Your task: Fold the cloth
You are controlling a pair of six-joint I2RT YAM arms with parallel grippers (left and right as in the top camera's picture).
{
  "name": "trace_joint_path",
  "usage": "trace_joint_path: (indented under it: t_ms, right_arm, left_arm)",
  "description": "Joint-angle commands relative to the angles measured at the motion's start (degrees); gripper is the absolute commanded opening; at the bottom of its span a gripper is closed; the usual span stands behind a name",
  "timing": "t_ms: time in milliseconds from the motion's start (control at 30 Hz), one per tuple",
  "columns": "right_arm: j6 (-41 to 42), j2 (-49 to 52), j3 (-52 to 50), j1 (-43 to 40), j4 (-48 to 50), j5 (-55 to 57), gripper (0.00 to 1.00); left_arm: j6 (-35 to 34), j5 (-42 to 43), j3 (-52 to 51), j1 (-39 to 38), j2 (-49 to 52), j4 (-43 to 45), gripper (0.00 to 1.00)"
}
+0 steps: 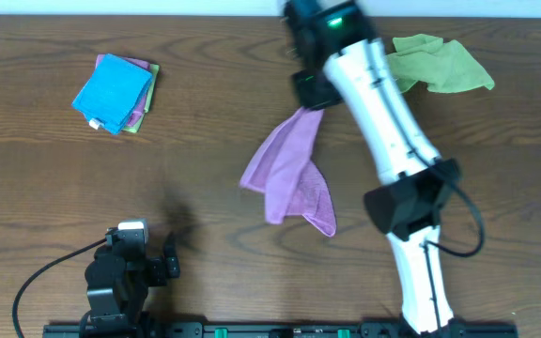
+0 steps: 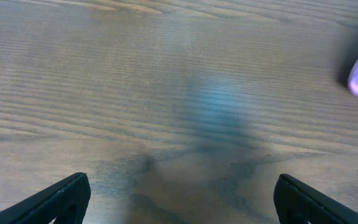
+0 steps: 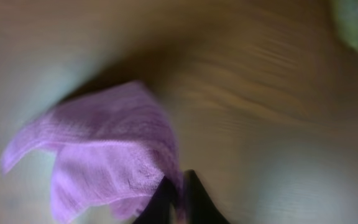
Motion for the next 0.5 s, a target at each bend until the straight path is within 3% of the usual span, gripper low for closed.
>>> trace_joint_path:
  t_ms: [0,100,233,300,333,467]
  right_arm:
    - [10.73,-0.28,-0.11,-4.98,0.15,3.72,0.73]
    - [10.84,-0.28,-0.11,-7.98,1.4,-0.61,0.99]
    - [6.84,-0.28,-0.11,-9.35,1.68,-7.32,0.98]
    - [3.67,-0.26,-0.11,-8.35,2.99,-11.08,0.86]
    - [1.75,-0.26,-0.11,-7.39,3.63,-12.35,0.74]
    - [-2.6,-0.17,-0.11,-2.12,4.81,-12.52,0.01]
  left_arm:
    - [-0.39,-0.42,-0.59,-0.17,-0.33,-0.9,0.95]
    - [-0.39,-0.42,-0.59,-0.17,-0.33,-0.9,0.95]
    - [-0.39,-0.42,-0.59,-0.17,-0.33,-0.9,0.95]
    - [-0.39,-0.42,-0.59,-0.17,-0.33,-0.9,0.95]
    - [-0.39,-0.42,-0.59,-0.17,-0.33,-0.9,0.95]
    - [-0.39,-0.42,-0.59,-0.17,-0.33,-0.9,0.95]
